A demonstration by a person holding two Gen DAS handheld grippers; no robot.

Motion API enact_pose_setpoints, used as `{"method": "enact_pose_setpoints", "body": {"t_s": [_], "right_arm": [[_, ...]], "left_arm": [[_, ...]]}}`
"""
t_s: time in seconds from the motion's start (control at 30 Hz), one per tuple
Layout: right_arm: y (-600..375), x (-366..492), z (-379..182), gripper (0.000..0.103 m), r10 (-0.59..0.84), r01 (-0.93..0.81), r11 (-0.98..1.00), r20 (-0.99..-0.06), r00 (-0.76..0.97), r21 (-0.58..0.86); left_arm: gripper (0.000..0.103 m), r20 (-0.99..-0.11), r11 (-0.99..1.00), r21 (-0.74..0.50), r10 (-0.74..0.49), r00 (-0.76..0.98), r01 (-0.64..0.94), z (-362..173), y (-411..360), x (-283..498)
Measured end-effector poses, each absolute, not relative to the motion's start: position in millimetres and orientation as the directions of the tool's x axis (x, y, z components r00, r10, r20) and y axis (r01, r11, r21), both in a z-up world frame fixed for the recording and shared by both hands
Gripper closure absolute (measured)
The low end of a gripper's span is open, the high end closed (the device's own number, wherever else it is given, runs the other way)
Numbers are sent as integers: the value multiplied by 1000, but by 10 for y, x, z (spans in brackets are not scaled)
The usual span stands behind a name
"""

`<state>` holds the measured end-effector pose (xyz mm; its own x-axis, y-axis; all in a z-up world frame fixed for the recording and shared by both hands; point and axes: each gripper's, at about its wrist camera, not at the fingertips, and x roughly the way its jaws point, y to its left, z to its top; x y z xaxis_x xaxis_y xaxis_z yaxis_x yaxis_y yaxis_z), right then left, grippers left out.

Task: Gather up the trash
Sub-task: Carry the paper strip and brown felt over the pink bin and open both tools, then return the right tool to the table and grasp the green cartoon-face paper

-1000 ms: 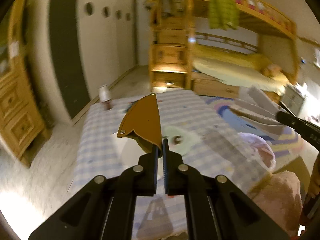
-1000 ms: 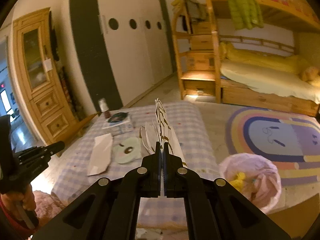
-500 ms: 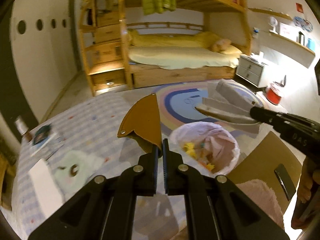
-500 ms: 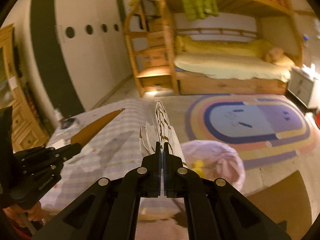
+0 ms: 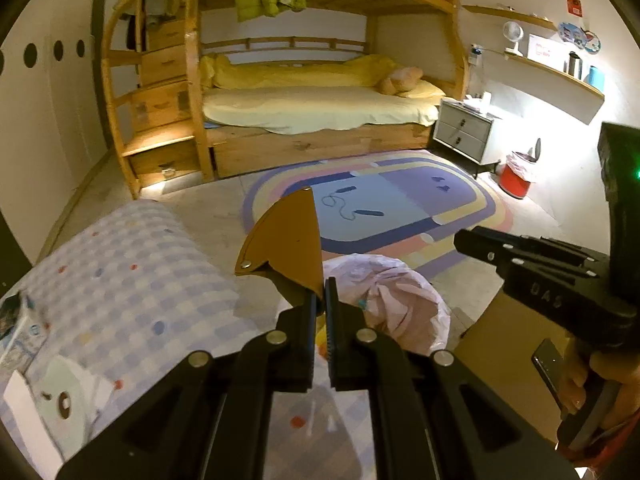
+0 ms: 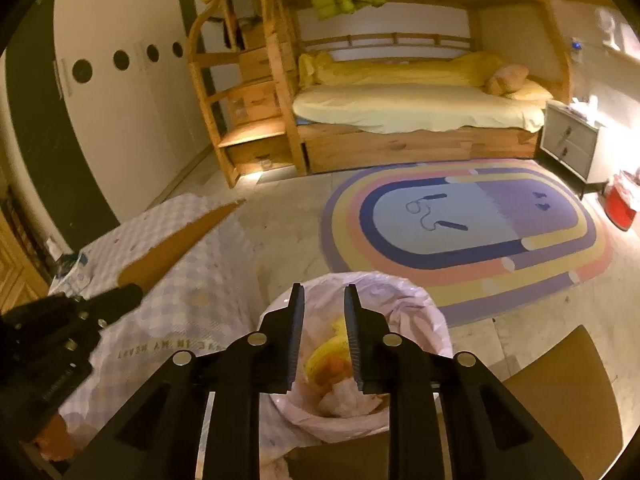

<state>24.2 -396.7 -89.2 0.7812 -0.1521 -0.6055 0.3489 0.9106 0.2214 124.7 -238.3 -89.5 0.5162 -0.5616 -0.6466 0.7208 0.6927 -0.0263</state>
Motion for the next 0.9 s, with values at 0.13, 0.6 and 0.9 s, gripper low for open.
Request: {"method": "enact_pose_setpoints", "body": {"t_s": [0.13,0.6,0.9], "right_arm": [[-4038,157,-855,78,-170,373,897,-595,786,237],[-3829,-38,-560,75,-133,313,917,-549,825,248],[-3281,-52,-345,74,-16,161,959,-524,851,233]], "left_arm": [[100,-658,661,-27,-577,484,750,-982,-2557,1247],[57,-668,755,4,-486,564,656,-913,-2004,1148],[56,-644,846,-3,-409,646,533,-700,-1249,896]]}}
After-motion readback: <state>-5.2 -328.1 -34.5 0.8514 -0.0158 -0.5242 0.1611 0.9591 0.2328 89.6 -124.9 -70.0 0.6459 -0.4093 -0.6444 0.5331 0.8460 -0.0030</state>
